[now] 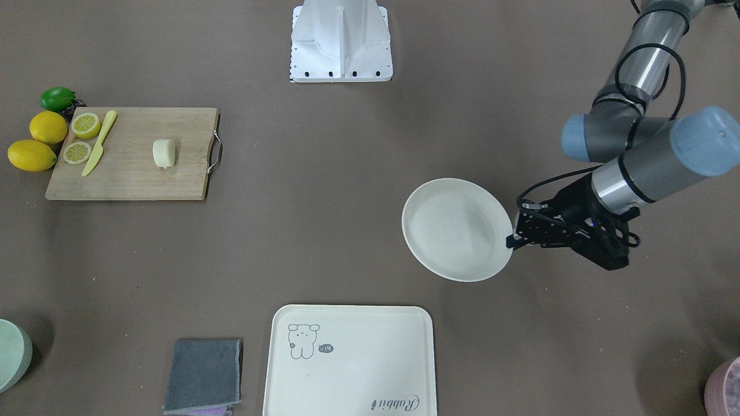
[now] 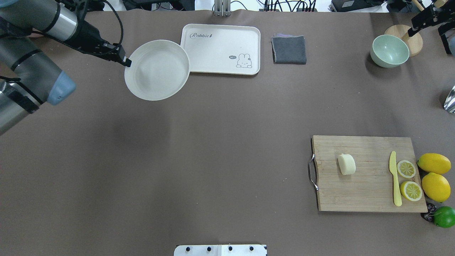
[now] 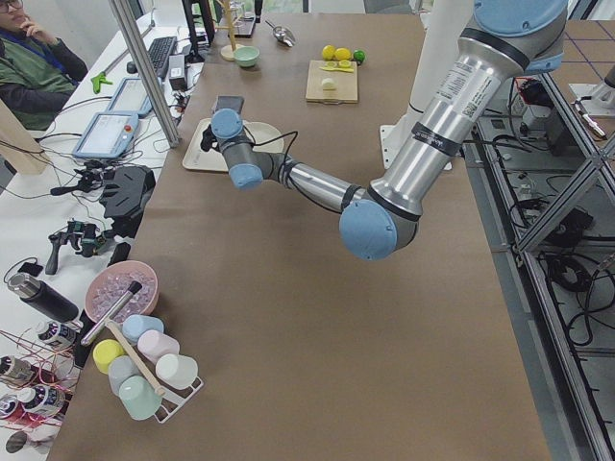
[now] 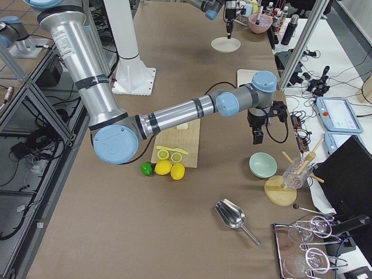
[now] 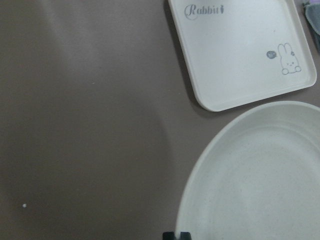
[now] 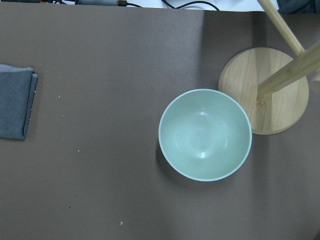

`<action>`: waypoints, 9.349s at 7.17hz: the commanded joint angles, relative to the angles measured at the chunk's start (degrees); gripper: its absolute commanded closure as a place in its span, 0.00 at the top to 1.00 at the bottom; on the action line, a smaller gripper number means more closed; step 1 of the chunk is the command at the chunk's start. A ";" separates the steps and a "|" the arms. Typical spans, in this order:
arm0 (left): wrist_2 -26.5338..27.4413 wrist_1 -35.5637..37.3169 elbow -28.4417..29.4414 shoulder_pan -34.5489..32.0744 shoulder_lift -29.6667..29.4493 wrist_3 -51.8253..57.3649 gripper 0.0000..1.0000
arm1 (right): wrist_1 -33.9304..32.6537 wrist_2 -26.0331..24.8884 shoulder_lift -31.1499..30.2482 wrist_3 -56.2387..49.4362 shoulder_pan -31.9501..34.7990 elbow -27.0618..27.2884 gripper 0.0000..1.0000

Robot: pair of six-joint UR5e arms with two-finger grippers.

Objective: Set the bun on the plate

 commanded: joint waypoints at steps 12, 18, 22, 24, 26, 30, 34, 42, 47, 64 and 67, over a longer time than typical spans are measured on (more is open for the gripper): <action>27.47 -0.37 -11.53 17.27 1.15 -10.08 0.97 | -0.03 2.43 1.27 -0.06 -3.73 4.72 1.00; 21.40 0.25 -4.62 -0.85 2.65 -4.04 0.98 | 0.05 3.67 -9.87 12.46 -17.06 15.58 1.00; 21.49 -2.54 -1.87 -2.90 3.87 -1.28 0.98 | 0.75 -6.23 -16.65 26.29 -31.39 24.13 1.00; 21.57 -3.53 -1.52 -2.90 4.49 -1.11 0.98 | 0.85 -10.48 -18.15 27.02 -35.29 23.88 1.00; 23.41 -3.62 -1.52 -2.90 4.58 -1.11 0.98 | 0.85 -11.80 -18.59 27.01 -36.60 23.62 1.00; 23.77 -3.71 -1.96 -3.34 5.37 -1.29 0.98 | 5.94 -13.04 -19.03 27.72 -39.86 21.24 0.99; 27.03 -3.71 -2.13 -2.72 5.81 -1.37 0.98 | 6.12 -12.34 -20.09 27.63 -40.21 22.82 0.09; 25.00 -7.66 -2.31 -1.49 5.99 -1.64 0.98 | 5.33 -12.60 2.80 27.63 -30.90 18.46 0.00; 21.31 -7.31 -1.69 -1.84 3.44 -2.25 0.98 | 12.77 -14.61 18.57 27.01 -37.21 -0.71 0.00; 7.61 13.83 0.33 -19.57 3.97 13.30 0.98 | 13.06 -8.33 12.96 17.48 -17.59 -3.25 1.00; 2.86 24.90 4.89 -31.07 4.40 24.42 0.98 | 10.45 -3.99 9.71 12.88 -8.51 -5.91 1.00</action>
